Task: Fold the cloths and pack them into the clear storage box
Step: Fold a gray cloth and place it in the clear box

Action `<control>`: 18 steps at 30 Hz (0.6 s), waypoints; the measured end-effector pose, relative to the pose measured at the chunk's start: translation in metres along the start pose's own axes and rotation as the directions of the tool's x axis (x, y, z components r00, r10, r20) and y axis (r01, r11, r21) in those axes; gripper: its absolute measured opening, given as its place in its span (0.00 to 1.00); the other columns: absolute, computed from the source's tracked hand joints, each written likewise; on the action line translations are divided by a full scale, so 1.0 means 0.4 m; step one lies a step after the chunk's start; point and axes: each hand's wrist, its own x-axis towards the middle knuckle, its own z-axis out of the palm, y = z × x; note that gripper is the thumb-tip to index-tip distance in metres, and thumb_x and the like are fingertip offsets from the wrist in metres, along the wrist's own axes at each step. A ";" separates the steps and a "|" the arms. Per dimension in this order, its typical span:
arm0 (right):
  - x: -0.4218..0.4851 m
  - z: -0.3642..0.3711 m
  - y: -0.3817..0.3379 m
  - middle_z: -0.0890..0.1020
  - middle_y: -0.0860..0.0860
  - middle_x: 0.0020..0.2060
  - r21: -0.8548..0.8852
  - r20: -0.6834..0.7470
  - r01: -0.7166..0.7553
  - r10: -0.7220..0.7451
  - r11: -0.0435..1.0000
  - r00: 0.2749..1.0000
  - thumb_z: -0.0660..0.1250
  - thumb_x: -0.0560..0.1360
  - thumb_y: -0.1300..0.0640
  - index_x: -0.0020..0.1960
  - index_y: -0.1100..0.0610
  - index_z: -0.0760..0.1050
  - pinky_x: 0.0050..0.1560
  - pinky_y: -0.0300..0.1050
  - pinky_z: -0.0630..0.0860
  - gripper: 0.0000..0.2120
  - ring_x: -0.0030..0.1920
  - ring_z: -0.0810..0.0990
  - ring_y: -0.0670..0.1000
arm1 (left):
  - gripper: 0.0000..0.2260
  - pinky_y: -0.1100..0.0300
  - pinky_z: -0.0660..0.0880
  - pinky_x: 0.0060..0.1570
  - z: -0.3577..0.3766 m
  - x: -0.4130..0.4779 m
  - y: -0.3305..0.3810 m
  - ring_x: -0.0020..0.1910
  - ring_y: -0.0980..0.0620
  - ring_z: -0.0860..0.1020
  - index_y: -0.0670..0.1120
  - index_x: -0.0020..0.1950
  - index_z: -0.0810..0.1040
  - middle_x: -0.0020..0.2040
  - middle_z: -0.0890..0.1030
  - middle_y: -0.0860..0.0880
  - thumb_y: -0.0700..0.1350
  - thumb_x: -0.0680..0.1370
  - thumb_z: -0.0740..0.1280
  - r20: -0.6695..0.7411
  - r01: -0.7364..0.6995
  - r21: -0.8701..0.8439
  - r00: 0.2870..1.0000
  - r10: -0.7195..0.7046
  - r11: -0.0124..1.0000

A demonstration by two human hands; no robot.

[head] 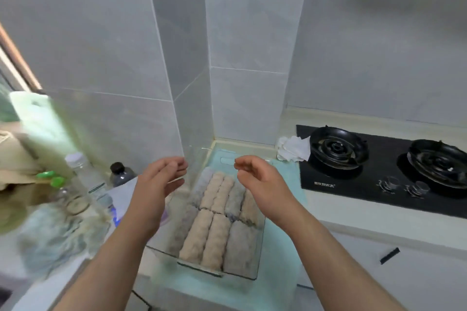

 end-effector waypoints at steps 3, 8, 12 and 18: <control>-0.074 0.005 -0.015 0.79 0.40 0.56 -0.024 0.124 0.051 -0.048 0.998 0.991 0.65 0.78 0.58 0.59 0.46 0.75 0.66 0.45 0.72 0.12 0.59 0.76 0.40 | 0.19 0.54 0.75 0.55 -0.014 -0.143 0.035 0.54 0.49 0.80 0.47 0.54 0.81 0.54 0.83 0.45 0.54 0.67 0.68 -0.064 -0.026 0.035 0.998 0.028 0.999; -0.171 0.076 -0.059 0.77 0.41 0.60 0.000 0.310 0.168 -0.160 0.986 0.937 0.67 0.77 0.56 0.61 0.45 0.73 0.64 0.42 0.71 0.14 0.62 0.74 0.42 | 0.23 0.55 0.75 0.55 -0.102 -0.341 0.100 0.57 0.50 0.80 0.51 0.56 0.81 0.58 0.81 0.47 0.59 0.65 0.66 -0.208 -0.093 0.159 0.970 0.126 0.983; -0.247 0.160 -0.113 0.77 0.38 0.59 0.045 0.436 0.240 -0.235 0.970 0.868 0.67 0.76 0.54 0.60 0.43 0.73 0.62 0.40 0.72 0.14 0.61 0.74 0.40 | 0.19 0.53 0.74 0.59 -0.208 -0.508 0.148 0.58 0.54 0.79 0.56 0.58 0.79 0.59 0.81 0.52 0.57 0.68 0.66 -0.347 -0.118 0.258 0.915 0.206 0.959; -0.411 0.340 -0.190 0.78 0.40 0.58 0.126 0.604 0.284 -0.301 0.950 0.738 0.65 0.70 0.46 0.56 0.39 0.74 0.62 0.45 0.74 0.15 0.60 0.75 0.40 | 0.23 0.51 0.74 0.61 -0.373 -0.819 0.180 0.59 0.52 0.78 0.55 0.56 0.78 0.59 0.79 0.51 0.60 0.63 0.65 -0.610 -0.098 0.284 0.749 0.259 0.954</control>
